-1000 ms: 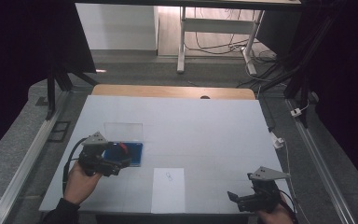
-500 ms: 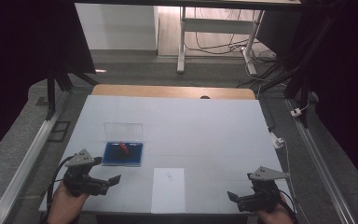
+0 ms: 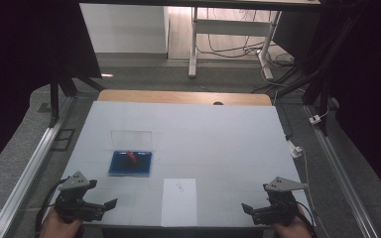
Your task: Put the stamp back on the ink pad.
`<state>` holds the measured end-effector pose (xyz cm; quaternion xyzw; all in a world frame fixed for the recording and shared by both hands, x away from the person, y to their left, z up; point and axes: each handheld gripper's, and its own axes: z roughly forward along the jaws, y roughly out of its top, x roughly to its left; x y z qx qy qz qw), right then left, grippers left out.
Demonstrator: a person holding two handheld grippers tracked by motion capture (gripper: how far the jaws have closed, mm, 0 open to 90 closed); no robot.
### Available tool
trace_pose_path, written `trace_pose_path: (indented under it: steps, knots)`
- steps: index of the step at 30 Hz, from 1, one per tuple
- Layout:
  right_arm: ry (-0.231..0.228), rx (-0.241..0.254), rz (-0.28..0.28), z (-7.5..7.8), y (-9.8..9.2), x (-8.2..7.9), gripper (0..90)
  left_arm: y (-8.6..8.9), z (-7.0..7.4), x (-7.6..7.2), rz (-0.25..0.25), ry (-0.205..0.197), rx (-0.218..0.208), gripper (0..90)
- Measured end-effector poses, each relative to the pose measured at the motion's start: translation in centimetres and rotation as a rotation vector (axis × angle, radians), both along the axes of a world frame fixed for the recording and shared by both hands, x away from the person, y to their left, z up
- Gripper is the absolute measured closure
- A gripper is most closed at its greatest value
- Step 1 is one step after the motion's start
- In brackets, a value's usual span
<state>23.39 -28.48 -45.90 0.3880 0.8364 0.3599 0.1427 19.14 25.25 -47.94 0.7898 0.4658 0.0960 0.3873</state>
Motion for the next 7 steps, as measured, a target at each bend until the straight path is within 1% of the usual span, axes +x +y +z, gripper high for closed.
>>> trace_pose_path:
  steps: [2,5,7]
  knots:
    - [0.002,-0.003,-0.001,0.01,-0.01,0.00,0.0,-0.04,-0.07,0.03,0.001,0.017,0.013,0.1]
    - [0.001,0.000,-0.001,0.00,-0.01,0.01,0.0,-0.16,-0.10,0.11,-0.003,0.023,0.023,0.3]
    - [0.000,-0.003,0.000,-0.03,-0.02,0.01,0.0,-0.19,-0.07,0.18,-0.006,0.023,0.019,0.3]
